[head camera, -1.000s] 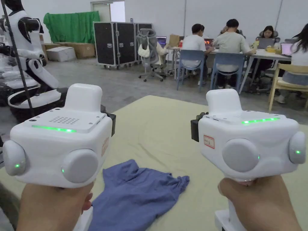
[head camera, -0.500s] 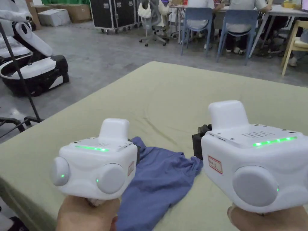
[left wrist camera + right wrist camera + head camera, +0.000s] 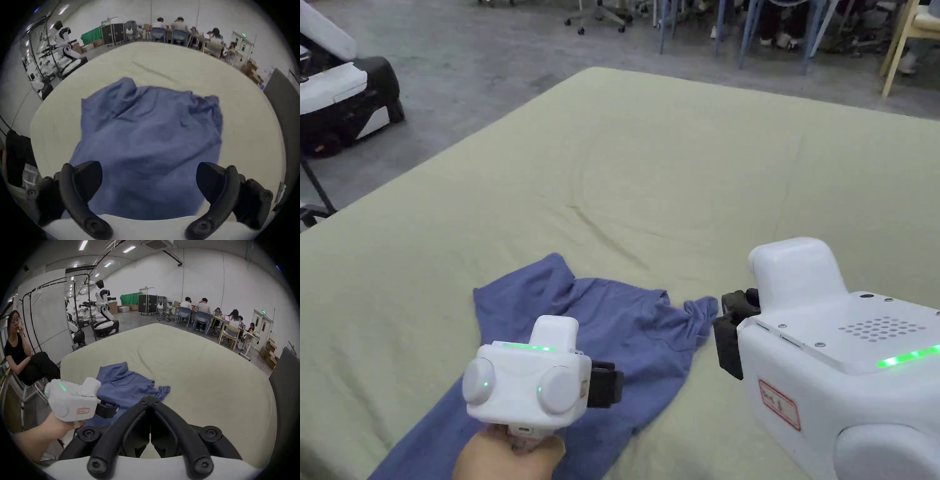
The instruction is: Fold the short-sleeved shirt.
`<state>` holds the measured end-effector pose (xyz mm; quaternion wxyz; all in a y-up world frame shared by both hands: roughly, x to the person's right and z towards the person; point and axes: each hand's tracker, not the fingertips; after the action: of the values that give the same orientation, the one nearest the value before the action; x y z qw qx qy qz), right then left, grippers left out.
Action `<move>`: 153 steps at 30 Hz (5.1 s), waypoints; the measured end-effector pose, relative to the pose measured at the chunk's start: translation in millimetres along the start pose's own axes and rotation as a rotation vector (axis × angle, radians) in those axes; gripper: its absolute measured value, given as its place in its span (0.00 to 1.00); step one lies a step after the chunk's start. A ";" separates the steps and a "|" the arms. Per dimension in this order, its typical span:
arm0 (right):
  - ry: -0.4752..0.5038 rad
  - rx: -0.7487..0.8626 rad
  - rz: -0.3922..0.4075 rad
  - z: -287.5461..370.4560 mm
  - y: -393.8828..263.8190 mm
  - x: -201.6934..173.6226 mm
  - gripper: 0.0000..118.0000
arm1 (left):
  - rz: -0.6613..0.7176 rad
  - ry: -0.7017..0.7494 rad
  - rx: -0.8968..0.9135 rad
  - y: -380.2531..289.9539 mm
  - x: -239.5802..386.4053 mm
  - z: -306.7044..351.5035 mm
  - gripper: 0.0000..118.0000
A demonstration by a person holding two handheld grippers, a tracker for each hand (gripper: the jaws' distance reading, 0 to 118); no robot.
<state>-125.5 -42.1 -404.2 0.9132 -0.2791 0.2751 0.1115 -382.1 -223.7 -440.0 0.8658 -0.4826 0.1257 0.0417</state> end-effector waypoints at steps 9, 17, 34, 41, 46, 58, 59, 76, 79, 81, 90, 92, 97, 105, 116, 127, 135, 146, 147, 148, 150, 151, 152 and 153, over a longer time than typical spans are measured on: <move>-0.040 0.031 -0.073 23.0 -0.3 27.4 0.02 | 0.052 0.059 0.070 -0.2 -11.2 16.8 0.02; -0.116 0.187 -0.165 114.2 25.4 61.7 0.02 | 0.100 -0.069 0.337 52.2 2.8 192.7 0.02; -0.566 0.375 -0.213 396.6 -17.7 164.4 0.02 | -0.334 -0.441 0.572 78.0 327.1 375.9 0.02; -0.697 0.310 -0.298 433.5 -77.0 198.2 0.02 | -0.524 -0.556 0.267 -11.9 477.3 285.7 0.02; -0.704 0.190 -0.355 413.3 -121.8 213.4 0.02 | -0.573 -0.570 -0.008 -88.2 536.5 195.2 0.13; -0.542 0.205 -0.412 348.0 -146.5 232.5 0.02 | -0.252 -0.556 0.321 -8.1 357.9 258.6 1.00; -0.531 0.199 -0.417 338.0 -149.5 232.6 0.02 | -0.233 -0.492 0.346 -7.6 335.7 258.3 1.00; -0.344 -0.051 -0.460 202.1 -182.8 232.4 0.02 | -0.240 -0.233 0.133 -2.5 256.8 121.0 0.12; -0.360 -0.068 -0.480 198.9 -189.9 243.8 0.02 | -0.237 -0.200 0.161 44.0 286.8 72.5 1.00; -0.377 -0.089 -0.492 196.0 -199.0 253.1 0.02 | -0.314 -0.134 0.102 71.8 301.1 30.4 1.00; -0.439 -0.164 -0.520 184.2 -224.5 287.4 0.02 | -0.472 -0.051 0.002 66.0 357.2 -37.1 0.89; -0.447 -0.165 -0.522 183.0 -224.0 292.4 0.02 | -0.448 -0.134 0.025 71.9 354.4 -45.3 0.29; -0.468 -0.166 -0.503 177.2 -213.7 315.2 0.02 | -0.479 -0.186 0.127 52.4 359.5 18.4 0.00; -0.431 -0.233 -0.464 133.9 -193.2 428.7 0.04 | -0.288 -0.351 0.233 41.1 318.8 117.6 0.00; -0.550 -0.714 -0.509 9.9 -291.2 505.7 0.91 | -0.271 -0.349 0.262 30.7 302.6 151.5 0.00; -0.466 -0.405 -0.405 107.6 -213.3 434.9 0.03 | -0.133 -0.299 0.252 26.9 279.2 156.5 0.00; -0.658 -0.030 -0.238 240.7 -96.7 409.0 0.03 | -0.025 -0.316 0.339 64.8 246.9 193.0 0.00; -0.906 0.083 -0.070 305.6 90.6 449.0 0.03 | 0.129 -0.293 0.658 246.5 206.9 319.3 0.00; -0.914 0.079 -0.073 304.6 111.0 456.2 0.03 | 0.109 -0.273 0.679 263.8 210.5 328.5 0.00; -0.921 0.083 -0.070 304.1 130.8 462.0 0.03 | 0.080 -0.264 0.692 283.7 211.9 337.4 0.00; -0.958 0.091 -0.067 307.2 165.8 472.1 0.03 | 0.079 -0.222 0.711 317.7 212.5 351.0 0.00; -0.961 0.086 -0.067 307.5 184.4 477.4 0.03 | 0.077 -0.194 0.714 339.9 211.4 352.2 0.00; -0.962 0.089 -0.074 307.9 198.4 481.8 0.03 | 0.057 -0.171 0.725 354.2 211.4 357.3 0.00; -0.966 0.091 -0.082 310.0 212.5 486.9 0.03 | 0.061 -0.180 0.719 368.9 210.4 362.9 0.00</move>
<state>336.2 333.5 -559.7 0.9514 -0.1659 -0.1868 0.1802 -186.1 268.8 -616.3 0.9859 -0.1382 0.0698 0.0629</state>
